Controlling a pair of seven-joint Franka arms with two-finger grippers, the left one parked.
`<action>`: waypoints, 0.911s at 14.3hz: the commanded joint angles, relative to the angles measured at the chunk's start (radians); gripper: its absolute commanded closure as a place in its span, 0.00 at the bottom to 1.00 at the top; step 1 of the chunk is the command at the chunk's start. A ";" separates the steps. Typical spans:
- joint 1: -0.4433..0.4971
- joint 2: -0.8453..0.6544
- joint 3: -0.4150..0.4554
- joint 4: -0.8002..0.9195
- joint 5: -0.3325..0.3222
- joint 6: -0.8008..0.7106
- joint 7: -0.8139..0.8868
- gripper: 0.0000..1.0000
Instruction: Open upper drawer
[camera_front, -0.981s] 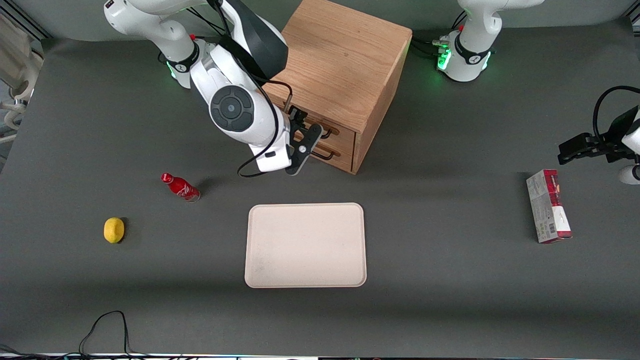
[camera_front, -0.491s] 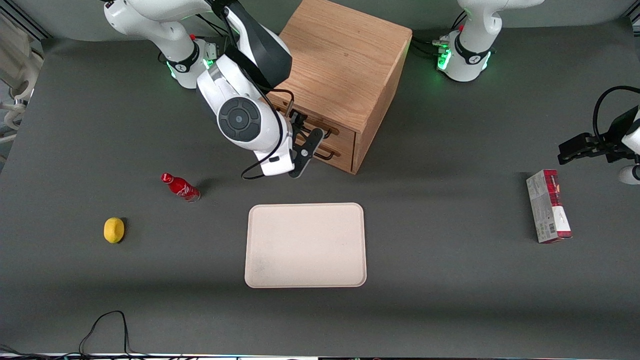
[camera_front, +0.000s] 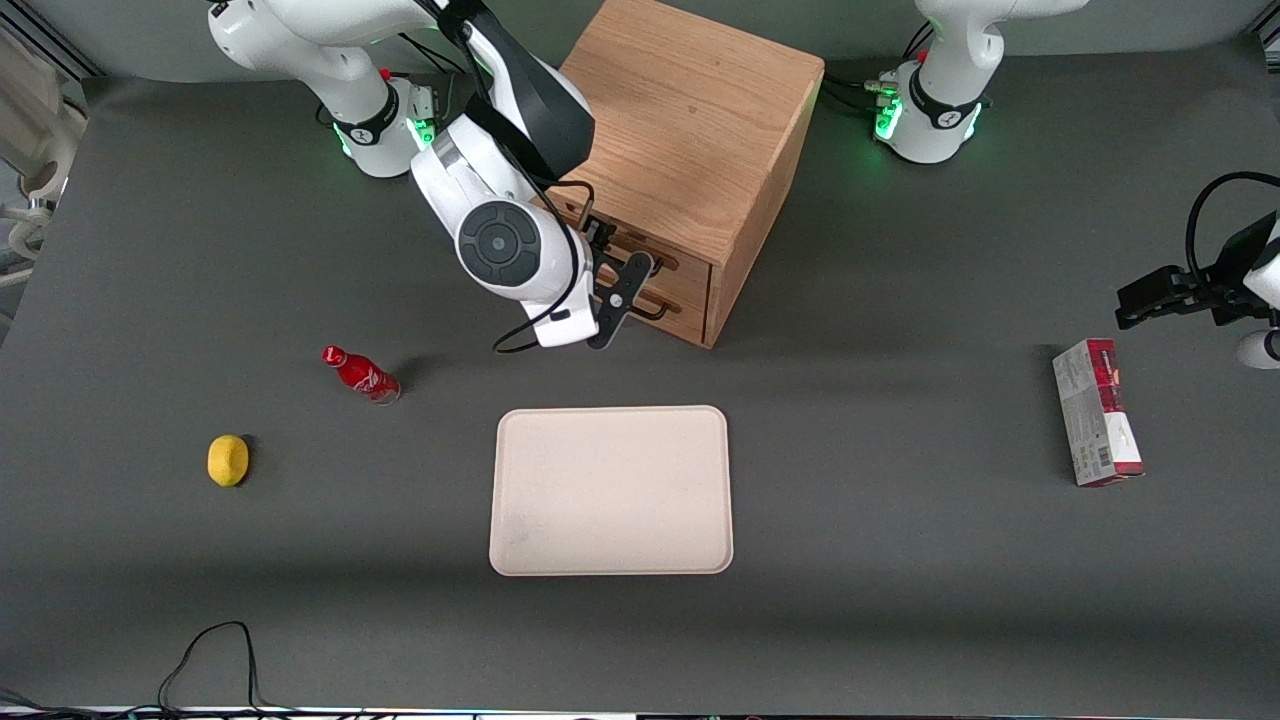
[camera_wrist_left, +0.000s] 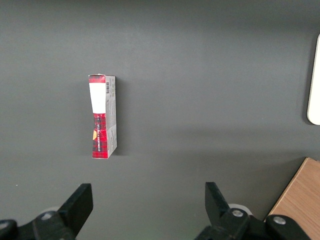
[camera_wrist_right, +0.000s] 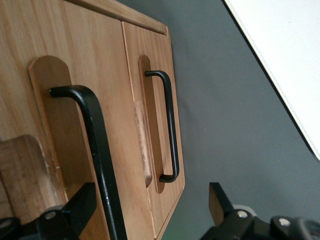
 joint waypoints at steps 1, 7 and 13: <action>0.017 -0.014 -0.013 -0.022 0.016 0.005 -0.026 0.00; 0.015 -0.007 -0.013 -0.033 0.013 0.033 -0.031 0.00; 0.012 -0.001 -0.016 -0.056 0.011 0.100 -0.112 0.00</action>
